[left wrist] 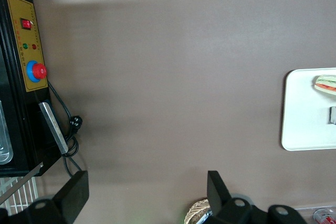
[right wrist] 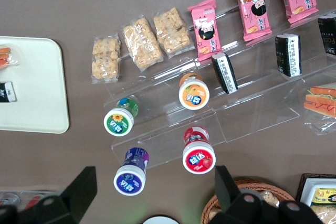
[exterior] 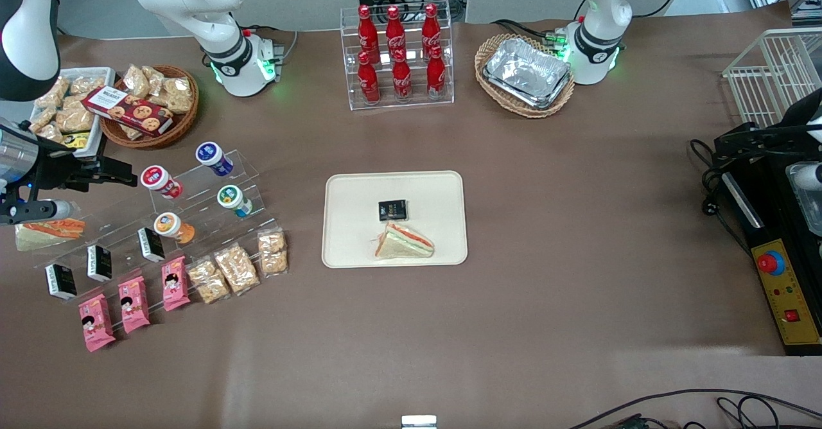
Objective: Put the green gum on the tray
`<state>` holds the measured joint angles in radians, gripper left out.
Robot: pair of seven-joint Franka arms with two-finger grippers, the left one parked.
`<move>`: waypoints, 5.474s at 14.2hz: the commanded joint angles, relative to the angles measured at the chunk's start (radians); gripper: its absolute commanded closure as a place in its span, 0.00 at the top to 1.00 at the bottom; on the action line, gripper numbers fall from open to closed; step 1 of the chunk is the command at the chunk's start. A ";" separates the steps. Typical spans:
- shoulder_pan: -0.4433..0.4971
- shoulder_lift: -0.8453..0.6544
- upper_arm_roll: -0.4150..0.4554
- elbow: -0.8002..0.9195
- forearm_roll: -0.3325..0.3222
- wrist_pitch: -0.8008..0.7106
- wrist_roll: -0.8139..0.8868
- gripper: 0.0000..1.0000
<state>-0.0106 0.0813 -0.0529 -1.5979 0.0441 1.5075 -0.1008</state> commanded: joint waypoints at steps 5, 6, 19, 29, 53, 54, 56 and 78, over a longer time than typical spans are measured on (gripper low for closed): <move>0.000 0.017 0.001 0.035 0.014 -0.012 0.006 1.00; 0.003 0.012 0.002 0.035 0.016 -0.013 0.006 1.00; 0.147 -0.276 0.008 -0.366 0.046 0.174 0.219 1.00; 0.192 -0.195 0.030 -0.651 -0.001 0.549 0.216 1.00; 0.181 -0.080 0.025 -0.764 -0.016 0.813 0.096 0.61; 0.181 -0.081 0.024 -0.763 -0.016 0.815 0.083 0.49; 0.175 -0.083 0.015 -0.757 -0.015 0.810 0.050 0.35; 0.306 0.012 0.034 0.020 0.104 -0.049 0.333 0.28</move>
<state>0.2014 0.0556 -0.0214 -1.6074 0.0982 1.4420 0.0777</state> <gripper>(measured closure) 0.414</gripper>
